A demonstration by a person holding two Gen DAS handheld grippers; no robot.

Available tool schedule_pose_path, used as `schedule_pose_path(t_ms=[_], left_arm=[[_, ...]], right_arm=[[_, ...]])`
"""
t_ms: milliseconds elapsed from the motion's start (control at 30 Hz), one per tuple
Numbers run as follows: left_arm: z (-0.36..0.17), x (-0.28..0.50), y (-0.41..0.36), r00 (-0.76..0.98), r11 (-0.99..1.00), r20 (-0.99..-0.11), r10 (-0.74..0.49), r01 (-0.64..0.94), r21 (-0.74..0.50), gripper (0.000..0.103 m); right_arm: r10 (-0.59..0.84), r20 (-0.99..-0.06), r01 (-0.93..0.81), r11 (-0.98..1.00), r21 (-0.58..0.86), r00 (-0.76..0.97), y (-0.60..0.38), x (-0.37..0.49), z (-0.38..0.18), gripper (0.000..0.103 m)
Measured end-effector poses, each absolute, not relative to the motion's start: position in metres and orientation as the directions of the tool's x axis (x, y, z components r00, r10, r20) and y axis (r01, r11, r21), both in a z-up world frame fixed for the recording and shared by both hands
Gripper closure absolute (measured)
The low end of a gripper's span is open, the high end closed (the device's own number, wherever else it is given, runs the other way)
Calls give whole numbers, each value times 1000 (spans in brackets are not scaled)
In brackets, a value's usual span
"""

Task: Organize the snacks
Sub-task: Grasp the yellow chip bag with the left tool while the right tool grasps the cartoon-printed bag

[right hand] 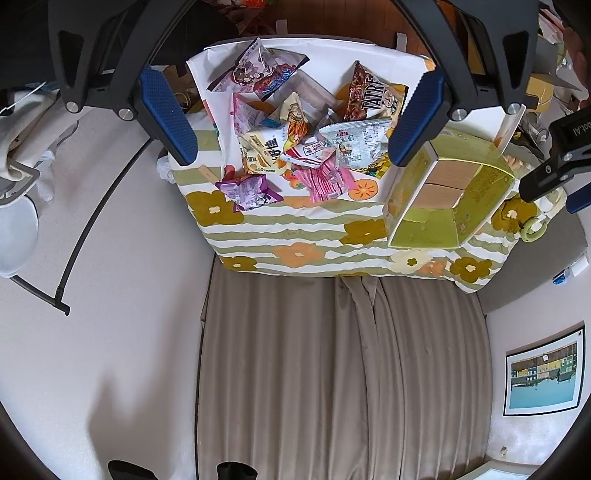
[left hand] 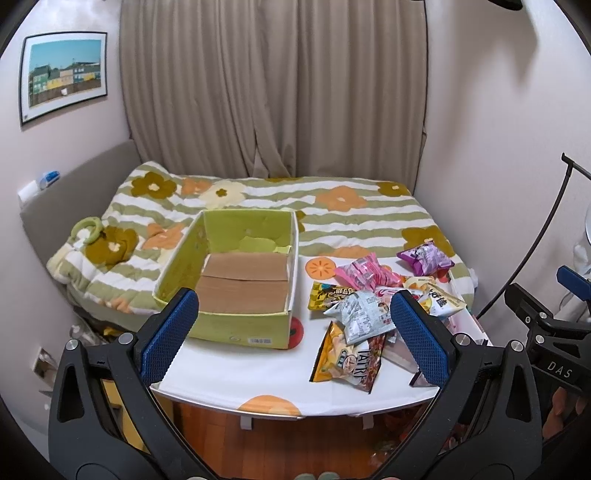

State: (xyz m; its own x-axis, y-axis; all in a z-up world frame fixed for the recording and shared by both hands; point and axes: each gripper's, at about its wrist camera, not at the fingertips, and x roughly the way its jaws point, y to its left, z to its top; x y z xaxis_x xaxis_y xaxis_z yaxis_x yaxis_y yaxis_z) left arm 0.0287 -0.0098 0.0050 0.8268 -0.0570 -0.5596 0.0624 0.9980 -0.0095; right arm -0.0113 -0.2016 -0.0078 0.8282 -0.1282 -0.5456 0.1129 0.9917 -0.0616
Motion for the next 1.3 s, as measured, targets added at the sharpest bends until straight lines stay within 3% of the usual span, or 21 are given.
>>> schedule_pose_path(t_ms=[200, 400, 633, 967, 1300], left_arm=[[-1, 39, -3, 815, 997, -575, -71, 73, -20, 0], [-40, 65, -3, 728, 986, -668, -154, 156, -57, 0], [-113, 94, -35, 606, 960, -759, -237, 267, -86, 0], [-219, 137, -74, 484, 953, -842, -240, 284, -108, 0], [-268, 167, -86, 426, 942, -871, -243, 318, -107, 0]], right_arm=[[-110, -533, 98, 994, -51, 839, -205, -11, -9, 0], [-137, -561, 115, 991, -74, 817, -219, -6, -26, 0], [-153, -664, 151, 987, -60, 732, -240, -4, -83, 0], [-23, -819, 150, 986, 77, 573, -279, 27, -190, 0], [62, -846, 116, 983, 144, 529, -294, 58, -237, 0]])
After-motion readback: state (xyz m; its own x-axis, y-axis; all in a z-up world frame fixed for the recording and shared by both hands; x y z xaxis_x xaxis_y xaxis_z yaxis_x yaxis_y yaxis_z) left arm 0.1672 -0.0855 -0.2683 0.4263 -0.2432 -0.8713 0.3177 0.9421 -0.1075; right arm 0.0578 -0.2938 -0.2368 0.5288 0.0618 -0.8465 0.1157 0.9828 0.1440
